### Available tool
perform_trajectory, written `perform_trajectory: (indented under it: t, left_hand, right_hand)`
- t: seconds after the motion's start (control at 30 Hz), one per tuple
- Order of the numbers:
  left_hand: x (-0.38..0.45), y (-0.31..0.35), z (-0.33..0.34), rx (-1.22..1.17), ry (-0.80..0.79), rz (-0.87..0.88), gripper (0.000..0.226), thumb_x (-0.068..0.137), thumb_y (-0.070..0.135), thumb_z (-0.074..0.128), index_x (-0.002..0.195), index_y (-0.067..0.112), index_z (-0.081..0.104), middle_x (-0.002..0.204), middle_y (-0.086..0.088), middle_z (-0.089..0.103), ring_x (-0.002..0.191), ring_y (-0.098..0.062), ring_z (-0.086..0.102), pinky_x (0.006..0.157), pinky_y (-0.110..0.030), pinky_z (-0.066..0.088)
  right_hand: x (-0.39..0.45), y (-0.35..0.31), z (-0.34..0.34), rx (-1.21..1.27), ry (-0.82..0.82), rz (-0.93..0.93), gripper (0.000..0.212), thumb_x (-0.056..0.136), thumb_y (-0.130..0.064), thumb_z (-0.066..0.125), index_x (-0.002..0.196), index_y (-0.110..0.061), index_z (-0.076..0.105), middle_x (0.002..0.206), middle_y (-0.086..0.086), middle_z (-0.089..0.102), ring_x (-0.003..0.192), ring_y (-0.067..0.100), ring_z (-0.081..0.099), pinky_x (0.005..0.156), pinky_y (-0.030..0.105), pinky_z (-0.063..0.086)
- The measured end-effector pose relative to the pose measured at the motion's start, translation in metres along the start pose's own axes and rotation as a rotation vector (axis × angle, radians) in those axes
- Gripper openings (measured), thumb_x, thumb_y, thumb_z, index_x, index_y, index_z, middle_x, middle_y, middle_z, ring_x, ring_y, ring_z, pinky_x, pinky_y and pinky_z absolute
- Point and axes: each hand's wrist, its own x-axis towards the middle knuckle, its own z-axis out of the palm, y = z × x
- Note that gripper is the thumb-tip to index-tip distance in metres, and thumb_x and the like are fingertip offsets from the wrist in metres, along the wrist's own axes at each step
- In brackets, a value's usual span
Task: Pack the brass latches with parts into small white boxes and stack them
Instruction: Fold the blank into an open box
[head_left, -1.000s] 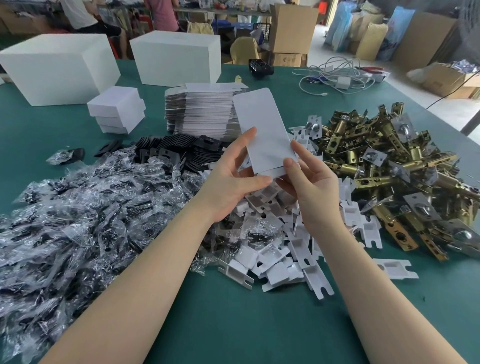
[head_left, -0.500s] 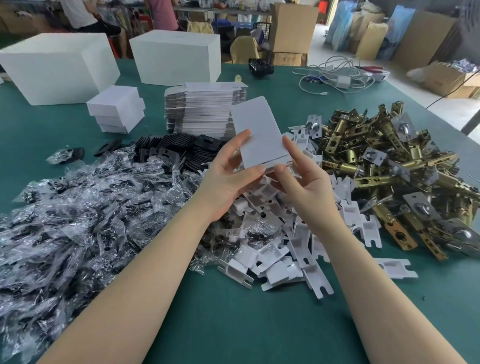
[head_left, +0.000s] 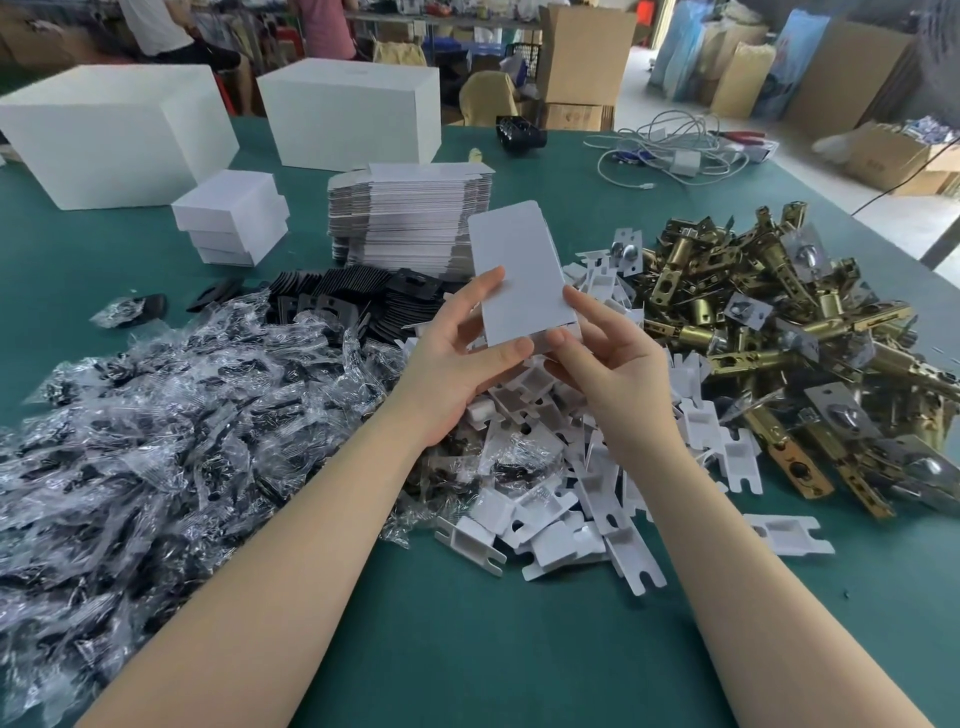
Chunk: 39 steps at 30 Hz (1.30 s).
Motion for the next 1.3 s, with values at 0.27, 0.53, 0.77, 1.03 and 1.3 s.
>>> perform_trajectory:
  t: [0.27, 0.53, 0.77, 1.03, 1.3]
  left_hand:
    - [0.001, 0.002, 0.001, -0.113, 0.052, -0.023, 0.048, 0.087, 0.021, 0.07, 0.124, 0.05, 0.062, 0.13, 0.005, 0.065, 0.118, -0.024, 0.065, 0.084, -0.043, 0.06]
    - [0.003, -0.001, -0.003, -0.078, 0.046, 0.034, 0.067, 0.086, 0.002, 0.063, 0.143, 0.032, 0.049, 0.134, 0.0, 0.064, 0.12, -0.026, 0.063, 0.086, -0.041, 0.057]
    - [0.003, 0.002, 0.002, 0.136, 0.043, -0.01, 0.108, 0.057, 0.052, 0.092, 0.147, 0.026, 0.038, 0.135, 0.008, 0.06, 0.126, -0.015, 0.058, 0.097, -0.044, 0.054]
    - [0.003, 0.009, 0.001, -0.075, 0.023, -0.105, 0.05, 0.077, 0.048, 0.065, 0.119, 0.02, 0.059, 0.109, -0.007, 0.075, 0.1, -0.027, 0.072, 0.076, -0.041, 0.06]
    - [-0.005, 0.004, 0.011, 0.528, 0.168, 0.211, 0.045, 0.078, 0.046, 0.077, 0.112, 0.039, 0.049, 0.111, 0.016, 0.063, 0.097, 0.011, 0.061, 0.076, -0.007, 0.048]
  right_hand:
    - [0.0, 0.002, -0.002, -0.033, -0.024, 0.041, 0.027, 0.097, -0.022, 0.06, 0.121, -0.035, 0.06, 0.093, -0.002, 0.077, 0.082, 0.019, 0.074, 0.068, 0.029, 0.06]
    - [0.003, 0.006, -0.004, -0.119, -0.059, 0.073, 0.047, 0.097, -0.008, 0.058, 0.127, -0.044, 0.051, 0.11, -0.006, 0.074, 0.073, 0.005, 0.069, 0.062, 0.016, 0.052]
    - [-0.003, 0.005, 0.005, -0.253, -0.046, -0.004, 0.044, 0.079, -0.016, 0.079, 0.117, -0.023, 0.059, 0.1, -0.005, 0.071, 0.077, 0.012, 0.072, 0.061, 0.026, 0.059]
    - [-0.003, 0.005, 0.009, -0.188, -0.026, 0.007, 0.052, 0.09, -0.03, 0.069, 0.135, -0.034, 0.045, 0.13, -0.005, 0.053, 0.101, 0.005, 0.064, 0.073, 0.02, 0.057]
    - [0.002, 0.0, -0.001, -0.455, 0.039, -0.047, 0.034, 0.099, -0.024, 0.055, 0.132, -0.022, 0.059, 0.107, -0.006, 0.069, 0.084, 0.006, 0.064, 0.065, 0.017, 0.05]
